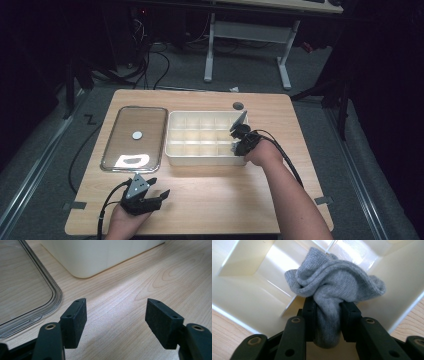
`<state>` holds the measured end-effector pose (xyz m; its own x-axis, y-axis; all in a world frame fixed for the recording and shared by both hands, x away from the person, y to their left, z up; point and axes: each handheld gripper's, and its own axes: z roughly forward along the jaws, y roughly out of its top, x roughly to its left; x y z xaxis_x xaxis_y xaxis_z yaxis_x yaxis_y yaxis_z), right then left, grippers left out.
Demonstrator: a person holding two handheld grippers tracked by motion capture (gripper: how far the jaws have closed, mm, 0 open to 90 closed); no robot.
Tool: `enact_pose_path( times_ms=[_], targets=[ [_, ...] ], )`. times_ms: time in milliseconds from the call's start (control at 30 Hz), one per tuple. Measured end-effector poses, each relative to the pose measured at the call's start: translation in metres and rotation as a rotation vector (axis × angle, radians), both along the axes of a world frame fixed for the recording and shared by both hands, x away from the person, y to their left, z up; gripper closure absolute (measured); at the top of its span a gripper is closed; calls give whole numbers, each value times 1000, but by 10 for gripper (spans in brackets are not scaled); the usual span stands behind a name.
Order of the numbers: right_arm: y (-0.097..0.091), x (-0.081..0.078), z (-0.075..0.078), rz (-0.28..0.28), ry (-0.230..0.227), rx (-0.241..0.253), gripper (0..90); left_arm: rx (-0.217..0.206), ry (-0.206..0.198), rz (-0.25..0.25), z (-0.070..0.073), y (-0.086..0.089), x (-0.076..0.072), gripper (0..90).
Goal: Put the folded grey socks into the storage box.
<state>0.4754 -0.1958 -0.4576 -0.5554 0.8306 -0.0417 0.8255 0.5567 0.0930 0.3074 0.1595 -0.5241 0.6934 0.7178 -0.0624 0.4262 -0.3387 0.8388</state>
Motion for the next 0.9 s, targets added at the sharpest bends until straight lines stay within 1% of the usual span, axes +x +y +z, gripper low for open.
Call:
enact_pose_path(
  times_ms=[67,100,167,233,267,300,333,367,433,467,533,567,600,633,667,700,733,767,833,867,900],
  targets=[
    [0,0,1,-2,4,1,691,1,2,-2,0,0,0,343],
    [1,0,1,-23,6,3,675,1,5,-2,0,1,0,343],
    [1,0,2,-27,6,6,661,0,3,-2,0,0,1,343],
    [0,1,5,-33,17,23,582,1,6,-6,0,0,1,343],
    [-1,1,6,-34,21,26,577,2,7,-9,0,0,1,343],
    [-2,0,9,-50,25,34,588,0,6,-7,0,0,1,343],
    [-3,0,10,-41,19,39,589,1,7,-9,0,0,1,343],
    [-3,-1,12,-50,19,47,586,1,5,-8,0,0,0,343],
    [-4,-1,14,-47,14,51,583,1,5,-8,0,-1,0,343],
    [-4,-3,18,-61,13,55,582,1,5,-8,0,-1,1,343],
    [-4,-3,20,-56,8,58,580,5,6,-11,0,-1,1,343],
    [-5,-4,24,-51,2,68,567,5,7,-12,0,-1,1,343],
    [-5,-4,24,-51,2,68,567,6,7,-12,0,-1,1,343],
    [-5,-3,28,-47,-2,79,558,7,8,-14,0,-1,1,343],
    [-5,-3,28,-47,-2,79,558,7,8,-14,0,-1,1,343],
    [-5,-4,30,-61,1,85,556,7,8,-14,0,-1,0,343],
    [-5,-3,32,-60,-3,88,555,7,7,-13,-1,-2,0,343],
    [-6,-2,34,-48,-12,90,555,8,7,-12,-1,-2,0,343],
    [-7,-1,38,-59,-17,106,548,5,9,-12,-1,-2,0,343],
    [-7,1,40,-59,-23,103,532,5,13,-14,-1,-2,1,346],
    [-7,2,42,-63,-30,101,537,4,13,-14,-1,-2,1,349]
  ],
)
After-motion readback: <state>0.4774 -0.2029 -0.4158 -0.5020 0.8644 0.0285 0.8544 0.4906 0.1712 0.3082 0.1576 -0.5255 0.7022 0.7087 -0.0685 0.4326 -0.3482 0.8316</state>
